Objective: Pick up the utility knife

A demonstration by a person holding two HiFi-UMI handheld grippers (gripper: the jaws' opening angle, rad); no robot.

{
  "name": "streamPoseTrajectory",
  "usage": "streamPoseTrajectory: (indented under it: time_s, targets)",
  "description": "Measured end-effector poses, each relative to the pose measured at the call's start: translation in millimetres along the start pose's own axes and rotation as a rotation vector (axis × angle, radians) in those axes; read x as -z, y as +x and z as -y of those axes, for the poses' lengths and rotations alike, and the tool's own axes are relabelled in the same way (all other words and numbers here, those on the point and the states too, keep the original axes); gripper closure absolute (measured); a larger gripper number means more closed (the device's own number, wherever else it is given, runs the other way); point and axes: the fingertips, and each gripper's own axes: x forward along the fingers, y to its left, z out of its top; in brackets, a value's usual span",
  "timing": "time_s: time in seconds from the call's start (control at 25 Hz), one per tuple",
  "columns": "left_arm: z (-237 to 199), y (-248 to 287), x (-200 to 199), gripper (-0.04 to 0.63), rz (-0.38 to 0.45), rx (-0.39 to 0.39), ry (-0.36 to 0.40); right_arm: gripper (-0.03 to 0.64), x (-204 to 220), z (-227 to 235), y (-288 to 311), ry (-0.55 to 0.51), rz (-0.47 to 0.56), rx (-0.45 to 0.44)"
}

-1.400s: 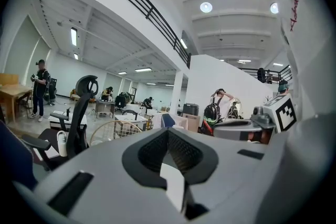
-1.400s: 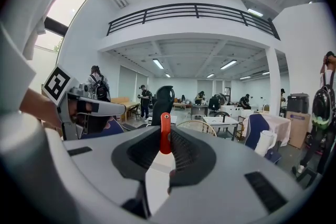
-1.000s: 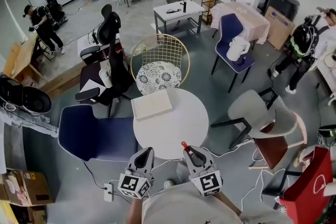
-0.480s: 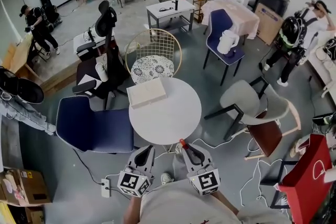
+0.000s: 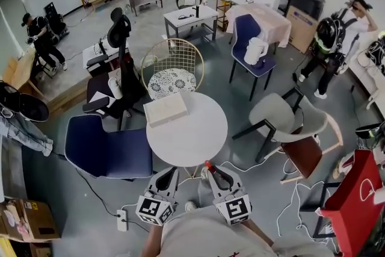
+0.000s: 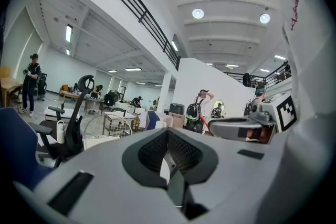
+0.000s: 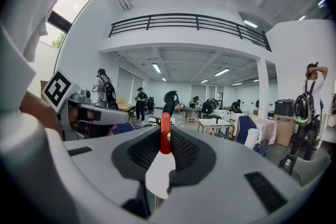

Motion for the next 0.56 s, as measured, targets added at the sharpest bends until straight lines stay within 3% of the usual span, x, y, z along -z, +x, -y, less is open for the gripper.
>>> streamPoseTrajectory:
  time_s: [0.56]
  targets:
    - [10.5,11.1,-3.6,0.583,0.003,0.042,0.031,0.552,1.6,10.2,-2.4,0.034,0.015,0.029]
